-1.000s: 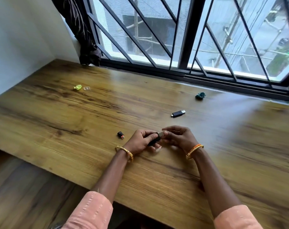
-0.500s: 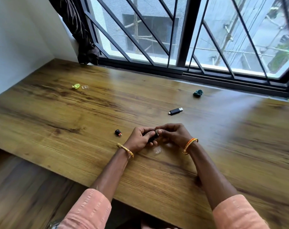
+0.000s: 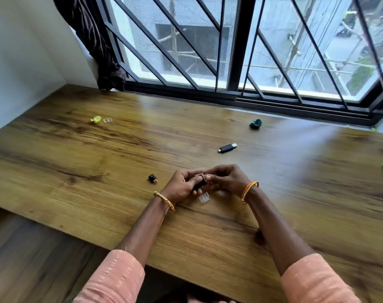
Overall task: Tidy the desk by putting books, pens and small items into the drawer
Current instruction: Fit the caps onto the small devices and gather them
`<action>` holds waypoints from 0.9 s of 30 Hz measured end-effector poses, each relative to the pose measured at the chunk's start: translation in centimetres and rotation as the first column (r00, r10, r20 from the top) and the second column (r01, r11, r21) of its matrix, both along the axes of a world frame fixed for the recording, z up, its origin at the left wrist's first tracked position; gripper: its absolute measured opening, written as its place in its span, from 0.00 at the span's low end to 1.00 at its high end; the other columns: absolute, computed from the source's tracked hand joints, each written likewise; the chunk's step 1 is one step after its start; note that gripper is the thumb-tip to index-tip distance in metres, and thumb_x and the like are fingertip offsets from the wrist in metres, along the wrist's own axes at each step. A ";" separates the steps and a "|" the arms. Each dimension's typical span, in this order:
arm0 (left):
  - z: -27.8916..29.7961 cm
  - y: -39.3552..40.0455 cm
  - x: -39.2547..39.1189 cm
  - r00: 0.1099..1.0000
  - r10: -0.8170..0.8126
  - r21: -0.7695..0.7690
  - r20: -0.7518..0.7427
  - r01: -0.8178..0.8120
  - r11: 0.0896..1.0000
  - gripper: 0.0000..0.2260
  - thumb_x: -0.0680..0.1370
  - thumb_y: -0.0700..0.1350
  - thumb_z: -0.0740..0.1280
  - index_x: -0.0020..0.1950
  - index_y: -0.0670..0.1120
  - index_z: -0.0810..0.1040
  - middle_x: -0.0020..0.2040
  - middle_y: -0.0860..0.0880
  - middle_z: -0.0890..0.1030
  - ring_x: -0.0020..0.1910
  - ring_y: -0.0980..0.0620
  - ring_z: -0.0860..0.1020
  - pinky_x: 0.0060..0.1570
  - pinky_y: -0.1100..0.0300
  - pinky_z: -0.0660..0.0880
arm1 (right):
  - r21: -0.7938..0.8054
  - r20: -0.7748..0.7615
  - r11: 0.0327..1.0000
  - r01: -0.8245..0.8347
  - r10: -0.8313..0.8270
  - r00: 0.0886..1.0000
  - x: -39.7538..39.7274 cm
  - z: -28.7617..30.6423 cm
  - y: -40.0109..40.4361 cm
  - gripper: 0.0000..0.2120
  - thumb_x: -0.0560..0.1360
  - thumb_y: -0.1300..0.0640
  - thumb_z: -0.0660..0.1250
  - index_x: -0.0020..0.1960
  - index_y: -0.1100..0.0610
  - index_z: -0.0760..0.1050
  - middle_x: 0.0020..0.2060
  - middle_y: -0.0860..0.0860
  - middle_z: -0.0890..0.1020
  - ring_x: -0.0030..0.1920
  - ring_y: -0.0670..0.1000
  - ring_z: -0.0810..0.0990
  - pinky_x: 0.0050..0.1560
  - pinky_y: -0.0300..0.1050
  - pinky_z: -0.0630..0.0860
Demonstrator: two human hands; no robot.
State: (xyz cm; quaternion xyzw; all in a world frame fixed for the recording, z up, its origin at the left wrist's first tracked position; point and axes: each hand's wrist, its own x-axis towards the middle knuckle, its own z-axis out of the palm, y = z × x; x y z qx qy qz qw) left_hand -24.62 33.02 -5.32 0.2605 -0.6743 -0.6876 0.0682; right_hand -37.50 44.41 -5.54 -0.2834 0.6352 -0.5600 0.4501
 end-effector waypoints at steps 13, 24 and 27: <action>1.1 -0.9 0.1 0.996 0.066 0.288 -0.065 -0.045 0.956 0.15 0.82 0.37 0.56 0.65 0.48 0.74 0.45 0.43 0.82 0.36 0.50 0.80 0.37 0.61 0.77 | -0.080 0.316 0.987 0.140 -0.108 0.942 -1.8 1.0 1.6 0.13 0.78 0.68 0.58 0.62 0.65 0.73 0.45 0.59 0.83 0.42 0.50 0.84 0.48 0.44 0.81; 2.1 0.6 -1.0 0.995 0.049 0.347 -0.088 -0.016 0.938 0.13 0.81 0.36 0.57 0.65 0.40 0.67 0.45 0.43 0.78 0.30 0.54 0.77 0.28 0.66 0.74 | -0.142 0.073 0.988 0.066 -0.056 0.996 -1.0 2.5 1.2 0.13 0.74 0.69 0.65 0.58 0.67 0.76 0.41 0.51 0.84 0.40 0.47 0.84 0.44 0.39 0.81; 2.2 0.8 -0.9 0.996 -0.004 0.325 -0.088 0.033 0.945 0.08 0.81 0.36 0.56 0.60 0.40 0.70 0.43 0.43 0.77 0.29 0.56 0.77 0.28 0.67 0.73 | -0.138 0.028 0.990 0.029 -0.025 0.999 -1.2 2.9 1.4 0.14 0.74 0.70 0.64 0.59 0.69 0.75 0.42 0.53 0.83 0.41 0.47 0.84 0.44 0.39 0.81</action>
